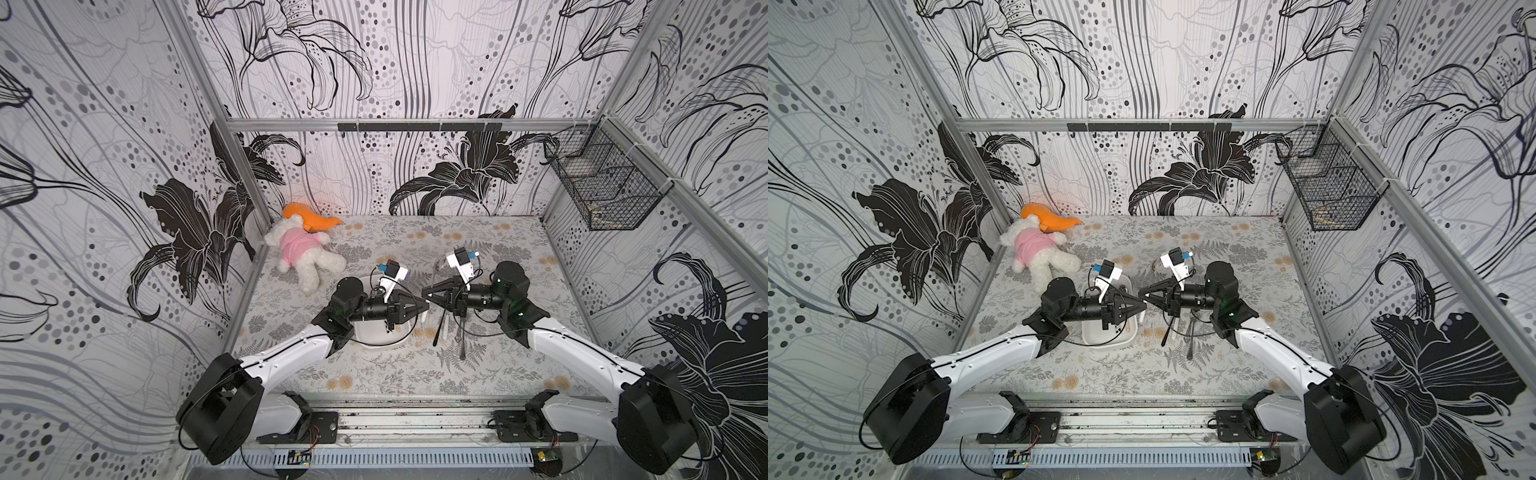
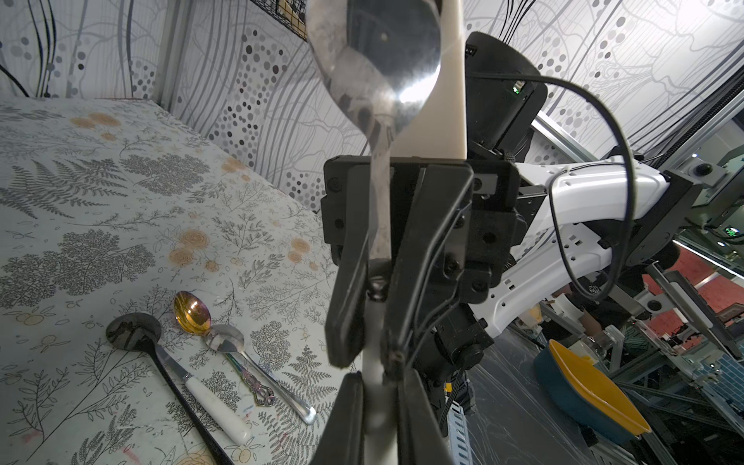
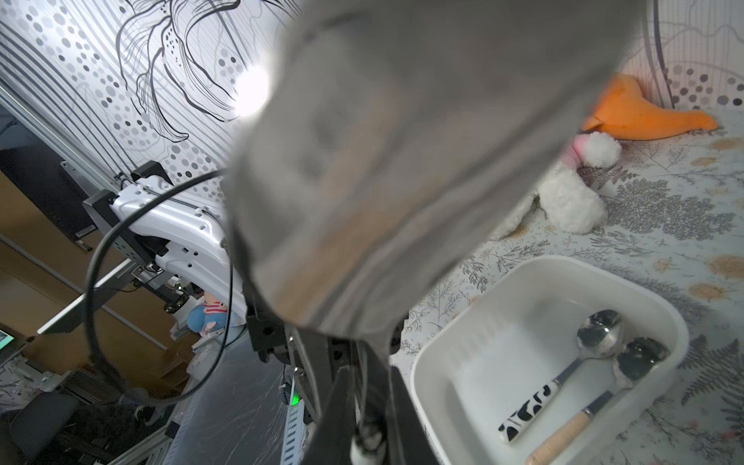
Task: Put the spoon into the storage box
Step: Place the spoon in the storage box.
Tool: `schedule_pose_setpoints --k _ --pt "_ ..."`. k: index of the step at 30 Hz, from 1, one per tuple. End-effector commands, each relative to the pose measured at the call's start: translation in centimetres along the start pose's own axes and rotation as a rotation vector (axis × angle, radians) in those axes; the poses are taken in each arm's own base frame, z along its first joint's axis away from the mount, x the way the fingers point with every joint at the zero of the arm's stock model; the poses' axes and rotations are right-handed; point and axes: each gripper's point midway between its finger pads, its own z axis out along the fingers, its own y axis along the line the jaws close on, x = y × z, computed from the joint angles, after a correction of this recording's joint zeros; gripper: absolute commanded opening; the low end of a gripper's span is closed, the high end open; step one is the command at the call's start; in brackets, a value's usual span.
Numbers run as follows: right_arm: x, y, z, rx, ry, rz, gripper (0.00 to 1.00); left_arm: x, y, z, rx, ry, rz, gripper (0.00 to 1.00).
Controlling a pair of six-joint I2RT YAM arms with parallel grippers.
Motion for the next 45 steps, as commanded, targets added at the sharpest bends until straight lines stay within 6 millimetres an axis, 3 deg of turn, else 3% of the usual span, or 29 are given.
schedule_pose_setpoints --k 1,2,4,7,11,14,19,22,25,28,39,45 --pt "-1.5 -0.4 0.3 0.025 -0.024 0.018 0.0 -1.3 0.3 -0.5 -0.046 -0.059 0.024 0.25" --pt "-1.5 -0.9 0.4 0.046 -0.021 0.036 0.0 -1.5 1.2 -0.6 -0.106 -0.073 0.01 0.39" --pt "-1.5 -1.9 0.6 0.092 -0.019 0.065 0.0 -1.9 3.4 -1.6 -0.26 -0.107 -0.011 0.49" --pt "-1.3 -4.2 0.9 0.192 0.0 0.117 0.0 -2.7 8.5 -5.3 -0.634 -0.184 -0.08 0.74" --pt "0.1 -6.9 2.5 0.346 0.071 0.171 0.0 -1.9 13.8 -13.7 -1.24 -0.186 -0.16 0.74" --pt "1.8 -7.7 5.5 0.433 0.168 0.192 0.0 -1.4 14.2 -18.4 -1.499 -0.167 -0.188 0.74" --pt "5.8 -9.4 10.9 0.597 0.374 0.239 0.0 -1.2 12.5 -22.6 -1.639 -0.22 -0.174 0.73" --pt "8.3 -11.7 12.5 0.702 0.468 0.331 0.0 -0.9 11.5 -24.9 -1.679 -0.285 -0.176 0.75" --pt "11.2 -13.1 14.2 0.745 0.584 0.372 0.0 -0.8 10.6 -25.5 -1.655 -0.317 -0.192 0.75" --pt "11.8 -14.0 15.5 0.788 0.611 0.365 0.0 -0.7 10.0 -25.9 -1.647 -0.323 -0.206 0.75" --pt "16.2 -17.0 15.8 0.886 0.748 0.386 0.0 -0.9 8.6 -26.3 -1.597 -0.361 -0.216 0.74" --pt "17.4 -17.9 16.0 0.922 0.783 0.372 0.02 -1.0 8.7 -26.2 -1.59 -0.364 -0.215 0.74"
